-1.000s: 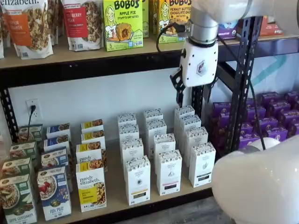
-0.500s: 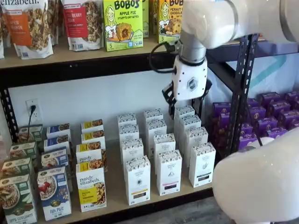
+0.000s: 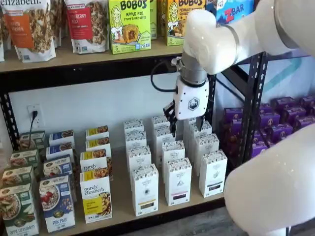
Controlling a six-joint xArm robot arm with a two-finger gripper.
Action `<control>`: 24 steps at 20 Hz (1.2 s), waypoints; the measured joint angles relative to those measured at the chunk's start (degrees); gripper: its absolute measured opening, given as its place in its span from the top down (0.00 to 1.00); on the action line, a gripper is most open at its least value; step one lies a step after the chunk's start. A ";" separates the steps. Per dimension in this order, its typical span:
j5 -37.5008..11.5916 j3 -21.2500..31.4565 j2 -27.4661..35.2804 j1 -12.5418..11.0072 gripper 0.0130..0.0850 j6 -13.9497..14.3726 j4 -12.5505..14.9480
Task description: Pick up the white box with a yellow strip in the middle, on the bottom shelf, the fourth box from the left
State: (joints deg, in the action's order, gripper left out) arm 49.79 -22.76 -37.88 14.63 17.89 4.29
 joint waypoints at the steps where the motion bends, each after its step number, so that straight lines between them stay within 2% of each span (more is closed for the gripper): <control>1: -0.85 0.11 0.83 0.14 0.00 -0.07 -0.40; 7: -7.20 1.21 5.77 1.05 0.00 -0.24 -2.17; 12: -13.20 1.82 10.37 1.33 0.00 0.60 -1.53; 15: -16.87 2.07 13.32 0.83 0.00 -0.20 -2.01; 24: -23.02 0.25 22.55 0.30 0.00 0.89 -0.28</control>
State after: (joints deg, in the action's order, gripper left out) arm 26.78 -22.51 -15.33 14.93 18.78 4.02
